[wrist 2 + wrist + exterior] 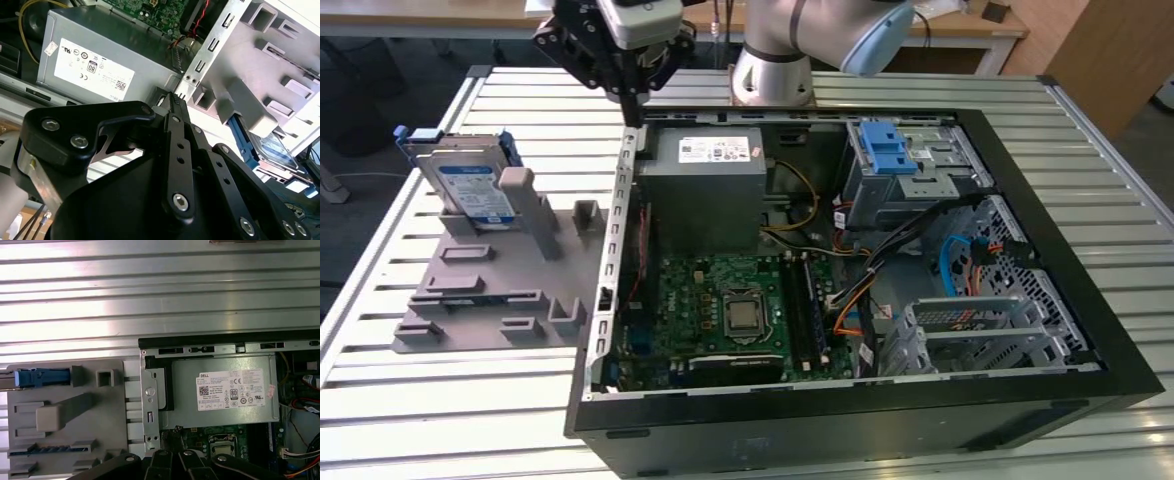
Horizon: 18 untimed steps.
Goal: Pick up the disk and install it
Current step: 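Reach for the disk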
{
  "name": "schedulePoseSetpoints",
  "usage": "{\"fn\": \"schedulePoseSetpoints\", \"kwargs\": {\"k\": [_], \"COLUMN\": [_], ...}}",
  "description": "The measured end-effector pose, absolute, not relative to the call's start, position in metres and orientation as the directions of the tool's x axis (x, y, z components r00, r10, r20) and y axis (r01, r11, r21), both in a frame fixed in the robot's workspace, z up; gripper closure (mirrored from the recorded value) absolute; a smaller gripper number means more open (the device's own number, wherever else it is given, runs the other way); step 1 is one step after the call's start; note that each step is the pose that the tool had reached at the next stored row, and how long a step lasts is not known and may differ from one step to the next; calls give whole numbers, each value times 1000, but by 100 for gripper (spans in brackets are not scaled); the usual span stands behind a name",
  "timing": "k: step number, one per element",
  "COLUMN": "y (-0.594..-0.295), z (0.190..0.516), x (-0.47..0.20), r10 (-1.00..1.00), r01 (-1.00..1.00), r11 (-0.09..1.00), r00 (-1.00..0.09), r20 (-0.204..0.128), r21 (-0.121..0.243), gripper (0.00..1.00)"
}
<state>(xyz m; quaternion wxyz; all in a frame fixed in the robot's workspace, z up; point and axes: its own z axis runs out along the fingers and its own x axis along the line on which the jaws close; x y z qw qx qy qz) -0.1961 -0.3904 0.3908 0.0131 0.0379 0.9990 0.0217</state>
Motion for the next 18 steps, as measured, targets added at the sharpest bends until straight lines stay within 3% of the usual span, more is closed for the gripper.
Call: {"fn": "schedulePoseSetpoints", "kwargs": {"k": [18], "y": [-389], "z": [390], "x": [-213], "r10": [76], "r01": [75], "r11": [996], "r00": [-997], "r20": [-24], "r21": [44], "gripper": [89]}}
